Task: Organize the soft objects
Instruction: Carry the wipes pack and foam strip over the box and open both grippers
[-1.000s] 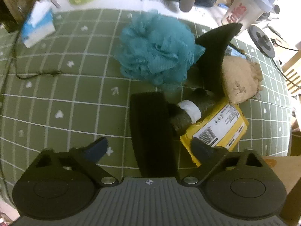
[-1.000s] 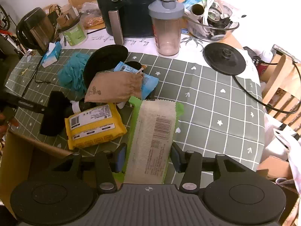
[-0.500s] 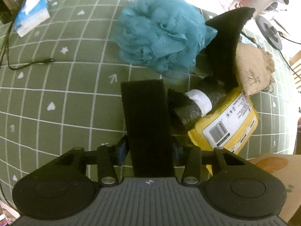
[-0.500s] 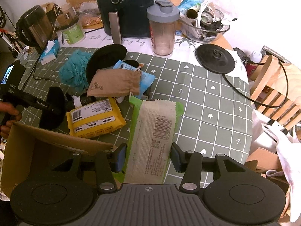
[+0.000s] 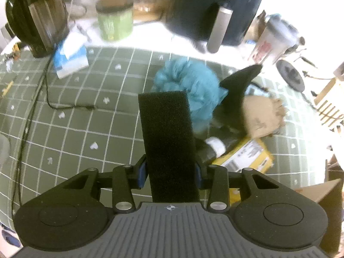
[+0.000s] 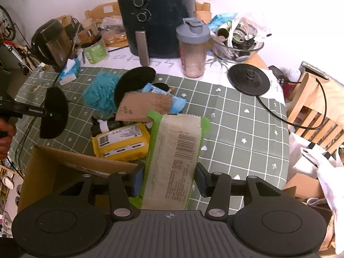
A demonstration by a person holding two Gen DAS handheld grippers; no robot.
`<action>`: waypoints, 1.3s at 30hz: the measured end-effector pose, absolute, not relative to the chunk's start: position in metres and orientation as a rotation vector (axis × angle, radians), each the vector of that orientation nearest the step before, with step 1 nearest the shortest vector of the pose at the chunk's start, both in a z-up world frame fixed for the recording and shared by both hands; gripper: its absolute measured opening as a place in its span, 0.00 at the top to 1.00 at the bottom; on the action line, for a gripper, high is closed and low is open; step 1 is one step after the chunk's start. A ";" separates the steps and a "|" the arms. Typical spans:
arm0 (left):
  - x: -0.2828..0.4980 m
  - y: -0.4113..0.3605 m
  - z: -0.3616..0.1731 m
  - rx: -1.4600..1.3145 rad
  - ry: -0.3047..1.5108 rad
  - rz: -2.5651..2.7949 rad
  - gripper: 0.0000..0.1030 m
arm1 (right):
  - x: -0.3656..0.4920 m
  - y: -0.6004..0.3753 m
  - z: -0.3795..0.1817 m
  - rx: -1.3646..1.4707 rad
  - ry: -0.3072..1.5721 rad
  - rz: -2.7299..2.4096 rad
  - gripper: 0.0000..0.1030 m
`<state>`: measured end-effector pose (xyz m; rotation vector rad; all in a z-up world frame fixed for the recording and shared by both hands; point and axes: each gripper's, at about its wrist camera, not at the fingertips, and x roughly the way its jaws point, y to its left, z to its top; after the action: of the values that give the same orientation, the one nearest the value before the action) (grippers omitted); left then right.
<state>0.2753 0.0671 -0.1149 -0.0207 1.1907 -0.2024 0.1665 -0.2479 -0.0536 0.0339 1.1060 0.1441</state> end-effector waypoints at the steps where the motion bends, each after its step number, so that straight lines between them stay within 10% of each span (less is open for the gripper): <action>1: 0.272 0.068 -0.109 -0.023 1.174 -0.206 0.61 | 0.165 -0.247 -0.052 0.037 1.102 0.150 0.49; 20: 0.173 0.058 -0.022 -0.081 1.024 -0.340 0.61 | 0.136 -0.219 -0.040 0.093 1.086 0.276 0.49; 39: 0.132 0.027 -0.064 -0.077 1.200 -0.389 0.61 | 0.121 -0.172 -0.082 0.046 1.241 0.333 0.49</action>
<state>0.1316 0.0273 -0.0639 -0.0768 1.2003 -0.3887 0.1211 -0.1716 -0.0818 0.0464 1.2414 0.3330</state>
